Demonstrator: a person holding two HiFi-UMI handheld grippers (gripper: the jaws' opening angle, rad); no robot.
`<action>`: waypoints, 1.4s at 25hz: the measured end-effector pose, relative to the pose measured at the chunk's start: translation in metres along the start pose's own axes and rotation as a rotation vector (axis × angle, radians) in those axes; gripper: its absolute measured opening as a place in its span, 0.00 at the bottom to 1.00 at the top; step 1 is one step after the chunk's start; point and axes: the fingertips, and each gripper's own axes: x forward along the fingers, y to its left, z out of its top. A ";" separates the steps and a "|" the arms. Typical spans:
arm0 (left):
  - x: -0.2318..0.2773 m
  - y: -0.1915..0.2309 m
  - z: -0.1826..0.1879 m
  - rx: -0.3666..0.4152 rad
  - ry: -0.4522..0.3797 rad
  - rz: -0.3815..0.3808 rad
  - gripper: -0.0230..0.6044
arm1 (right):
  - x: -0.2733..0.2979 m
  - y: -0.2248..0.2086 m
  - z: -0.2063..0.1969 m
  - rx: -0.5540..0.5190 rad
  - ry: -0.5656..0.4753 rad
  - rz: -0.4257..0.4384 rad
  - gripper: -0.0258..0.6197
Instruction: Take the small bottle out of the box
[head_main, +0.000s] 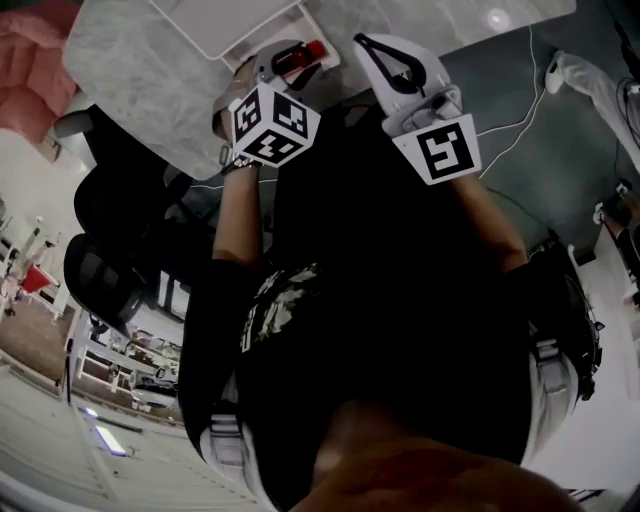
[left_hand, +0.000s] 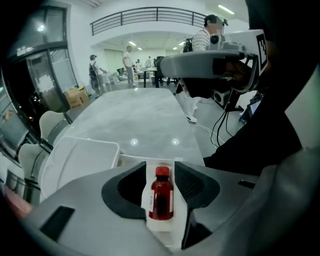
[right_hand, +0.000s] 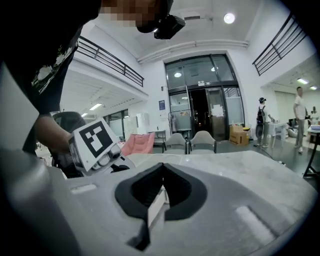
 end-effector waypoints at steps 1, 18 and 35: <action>0.006 0.002 -0.002 0.011 0.021 -0.014 0.32 | -0.001 -0.002 -0.003 0.004 0.004 -0.017 0.03; 0.064 0.007 -0.015 0.072 0.256 -0.250 0.32 | -0.006 -0.014 -0.043 0.042 0.111 -0.111 0.03; 0.080 0.011 -0.035 -0.029 0.343 -0.161 0.29 | -0.002 -0.021 -0.028 -0.014 0.104 -0.036 0.03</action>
